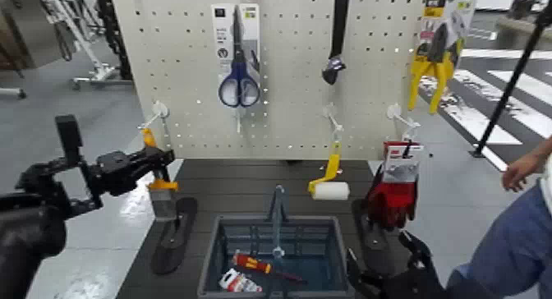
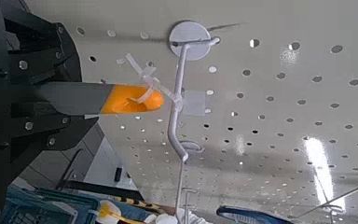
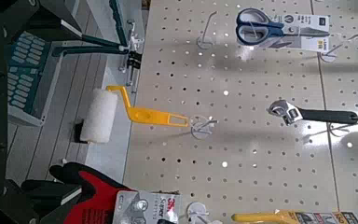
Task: Put the yellow paint brush into the crate.
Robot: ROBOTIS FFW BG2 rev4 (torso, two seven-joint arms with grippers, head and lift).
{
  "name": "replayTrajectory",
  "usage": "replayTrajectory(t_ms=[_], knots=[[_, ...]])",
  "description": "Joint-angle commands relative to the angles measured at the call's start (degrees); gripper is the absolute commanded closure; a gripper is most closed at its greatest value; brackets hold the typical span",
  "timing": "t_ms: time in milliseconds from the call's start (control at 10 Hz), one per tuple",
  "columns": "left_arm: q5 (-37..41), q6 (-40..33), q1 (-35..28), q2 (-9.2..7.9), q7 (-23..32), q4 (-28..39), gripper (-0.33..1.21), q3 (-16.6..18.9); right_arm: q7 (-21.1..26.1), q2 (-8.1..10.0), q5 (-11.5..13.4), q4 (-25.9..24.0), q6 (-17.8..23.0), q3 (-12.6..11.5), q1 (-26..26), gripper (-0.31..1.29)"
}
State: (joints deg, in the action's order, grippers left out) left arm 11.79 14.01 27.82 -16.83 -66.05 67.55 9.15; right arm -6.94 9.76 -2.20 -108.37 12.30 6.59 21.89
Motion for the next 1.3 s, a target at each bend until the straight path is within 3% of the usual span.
replayTrajectory(t_ms=[100,600,1300], knots=[[0.07,3.75,-3.03,1.01,-1.19,8.91,1.18,1.40,0.00,0.09,0.00,-0.26,0.00,-0.35,0.43,0.15],[-0.89,16.23,-11.38,4.00,-5.41,33.26,1.18,7.02,0.00,-0.09,0.09,-1.23,-0.26,-1.14,1.49,0.15],[3.32,17.81,-11.03,4.88,-4.71,37.39,1.18,3.95,0.09,0.00,0.18,-1.58,-0.79,-1.23,1.58,0.15]])
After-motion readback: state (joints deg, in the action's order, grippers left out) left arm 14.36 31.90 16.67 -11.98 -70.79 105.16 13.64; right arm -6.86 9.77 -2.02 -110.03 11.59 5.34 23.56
